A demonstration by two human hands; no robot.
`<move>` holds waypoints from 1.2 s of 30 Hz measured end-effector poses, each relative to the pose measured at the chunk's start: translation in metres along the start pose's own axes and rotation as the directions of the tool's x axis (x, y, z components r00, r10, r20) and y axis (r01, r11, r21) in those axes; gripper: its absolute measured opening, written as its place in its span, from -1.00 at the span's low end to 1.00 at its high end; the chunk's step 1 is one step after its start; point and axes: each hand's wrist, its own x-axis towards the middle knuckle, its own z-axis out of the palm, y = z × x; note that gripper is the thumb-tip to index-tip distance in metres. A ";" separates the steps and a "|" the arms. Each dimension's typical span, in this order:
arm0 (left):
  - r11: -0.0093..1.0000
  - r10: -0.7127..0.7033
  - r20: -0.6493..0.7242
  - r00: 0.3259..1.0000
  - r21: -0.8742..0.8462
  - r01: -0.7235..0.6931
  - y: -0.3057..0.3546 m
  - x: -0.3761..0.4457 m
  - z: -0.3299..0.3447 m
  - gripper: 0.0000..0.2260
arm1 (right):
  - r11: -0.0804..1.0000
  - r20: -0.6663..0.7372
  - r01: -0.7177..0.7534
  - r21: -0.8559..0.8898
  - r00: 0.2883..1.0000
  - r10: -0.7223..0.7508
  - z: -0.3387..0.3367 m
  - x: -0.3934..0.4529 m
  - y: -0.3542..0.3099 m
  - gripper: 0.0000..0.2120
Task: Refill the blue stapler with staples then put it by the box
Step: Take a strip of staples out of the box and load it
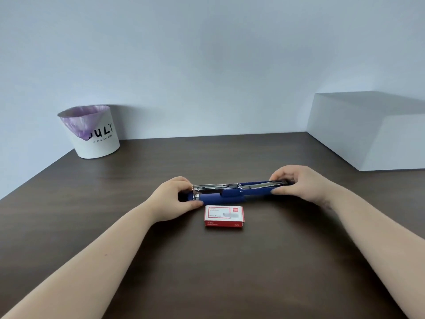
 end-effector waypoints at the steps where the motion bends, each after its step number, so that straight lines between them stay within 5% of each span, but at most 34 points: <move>1: 1.000 -0.004 0.001 1.000 -0.007 0.004 0.001 -0.001 0.000 -0.82 | 1.000 -0.009 0.007 -0.005 1.000 -0.007 0.002 0.000 0.001 -0.81; 6: 0.987 -0.023 -0.124 0.992 -0.158 0.004 0.005 -0.016 0.006 -0.48 | 0.995 -0.089 0.045 -0.090 0.995 -0.053 0.010 -0.003 -0.005 -0.71; 9: 0.976 -0.011 -0.255 0.967 -0.214 -0.046 0.012 -0.028 0.005 -0.61 | 0.973 -0.210 0.096 -0.211 0.967 -0.141 0.014 -0.011 -0.018 -0.75; 15: 0.959 -0.006 -0.100 0.995 -0.281 -0.022 0.025 -0.033 -0.001 -0.58 | 0.914 -0.179 0.247 -0.321 0.932 -0.315 0.033 -0.024 -0.042 -0.88; 19: 0.992 -0.006 0.059 0.998 -0.126 0.014 0.034 -0.035 -0.003 -0.47 | 0.946 0.000 0.231 -0.229 0.971 -0.237 0.044 -0.026 -0.049 -0.78; 24: 0.997 0.033 0.045 0.998 -0.071 -0.030 0.036 -0.034 -0.001 -0.63 | 0.949 0.194 0.160 -0.272 0.975 -0.109 0.051 -0.027 -0.046 -0.54; 29: 0.968 0.012 -0.016 1.000 -0.250 -0.015 0.037 -0.033 0.000 -0.67 | 0.906 0.210 0.223 -0.360 0.965 -0.155 0.056 -0.026 -0.049 -0.51; 36: 0.872 -0.027 -0.002 1.000 -0.490 0.022 0.040 -0.037 -0.001 -0.66 | 0.953 0.141 0.232 -0.194 0.968 -0.207 0.055 -0.026 -0.044 -0.63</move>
